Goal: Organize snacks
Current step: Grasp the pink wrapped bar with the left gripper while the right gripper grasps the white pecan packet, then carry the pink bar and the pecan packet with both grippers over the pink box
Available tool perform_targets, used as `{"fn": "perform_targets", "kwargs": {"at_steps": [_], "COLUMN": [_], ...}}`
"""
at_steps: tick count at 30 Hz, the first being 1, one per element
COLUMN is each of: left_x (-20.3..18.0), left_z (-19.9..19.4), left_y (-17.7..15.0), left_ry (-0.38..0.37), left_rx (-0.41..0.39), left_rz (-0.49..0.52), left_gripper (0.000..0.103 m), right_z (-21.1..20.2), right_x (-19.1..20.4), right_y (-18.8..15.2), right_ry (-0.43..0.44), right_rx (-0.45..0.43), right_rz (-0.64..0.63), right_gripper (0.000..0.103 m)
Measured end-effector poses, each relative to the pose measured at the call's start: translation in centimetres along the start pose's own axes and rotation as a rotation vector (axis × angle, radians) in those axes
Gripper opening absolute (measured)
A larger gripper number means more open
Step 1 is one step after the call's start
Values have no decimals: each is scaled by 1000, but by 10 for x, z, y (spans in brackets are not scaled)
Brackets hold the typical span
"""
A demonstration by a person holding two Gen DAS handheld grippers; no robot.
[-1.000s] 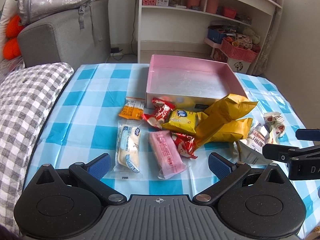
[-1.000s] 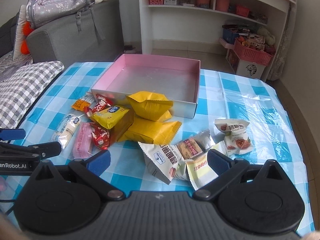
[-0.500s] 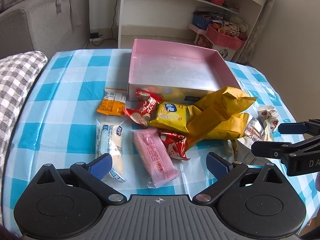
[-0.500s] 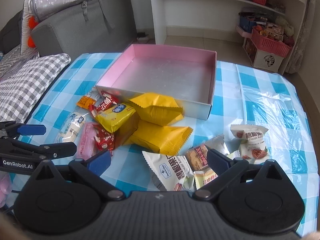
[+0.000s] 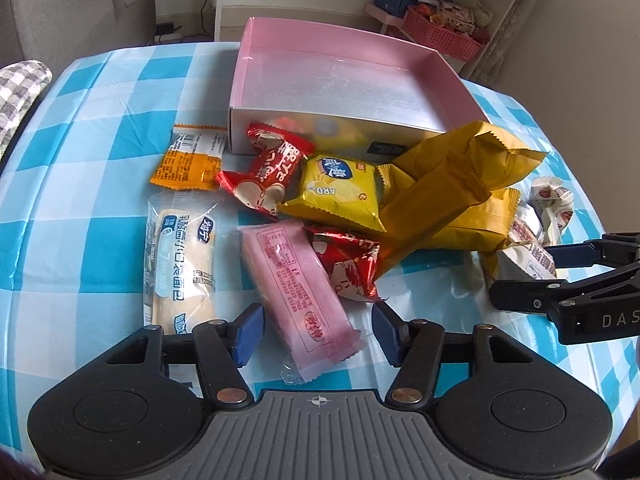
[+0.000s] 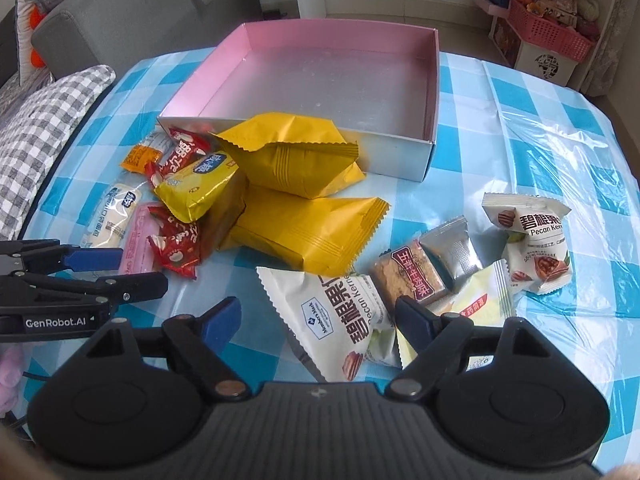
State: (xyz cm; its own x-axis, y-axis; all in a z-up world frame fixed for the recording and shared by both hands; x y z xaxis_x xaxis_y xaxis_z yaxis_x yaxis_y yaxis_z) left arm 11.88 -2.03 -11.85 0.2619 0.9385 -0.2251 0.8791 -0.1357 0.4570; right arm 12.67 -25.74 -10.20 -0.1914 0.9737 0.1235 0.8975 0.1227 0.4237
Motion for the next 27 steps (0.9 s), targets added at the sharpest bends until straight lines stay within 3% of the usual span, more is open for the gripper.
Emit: {"fn": "perform_targets", "kwargs": {"at_steps": [10,13,18,27], "left_x": [3,6,9,6], "left_z": [4,2,-3,-19], "left_y": [2,2,3,0], "left_ry": [56,71,73,45], "left_rx": [-9,-12,-23,-35], "left_rz": [19,2,-16,-20], "left_gripper": [37,32,30,30], "right_z": [4,3,1,-13], "right_x": [-4,-6,-9,-10], "right_y": [0,1,1,4], "right_ry": [-58,-82,-89,-64], "right_rx": [-1,-12,-15,-47], "right_rz": [-28,-41,-36,-3], "right_gripper": [69,56,49,46]}}
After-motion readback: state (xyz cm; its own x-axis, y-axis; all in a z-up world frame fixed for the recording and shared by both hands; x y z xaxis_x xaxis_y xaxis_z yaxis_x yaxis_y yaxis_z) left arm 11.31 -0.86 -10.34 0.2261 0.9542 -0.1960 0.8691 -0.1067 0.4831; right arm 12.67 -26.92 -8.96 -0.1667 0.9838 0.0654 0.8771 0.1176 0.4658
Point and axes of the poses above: each gripper's, at about its wrist camera, not at the fingertips, and z roughly the way its jaws point, x to its left, y to its top, the point moved 8 cm from there along z, roughly the way its jaws point, and after that the axes turned 1 degree about -z, right-handed, at the moved point
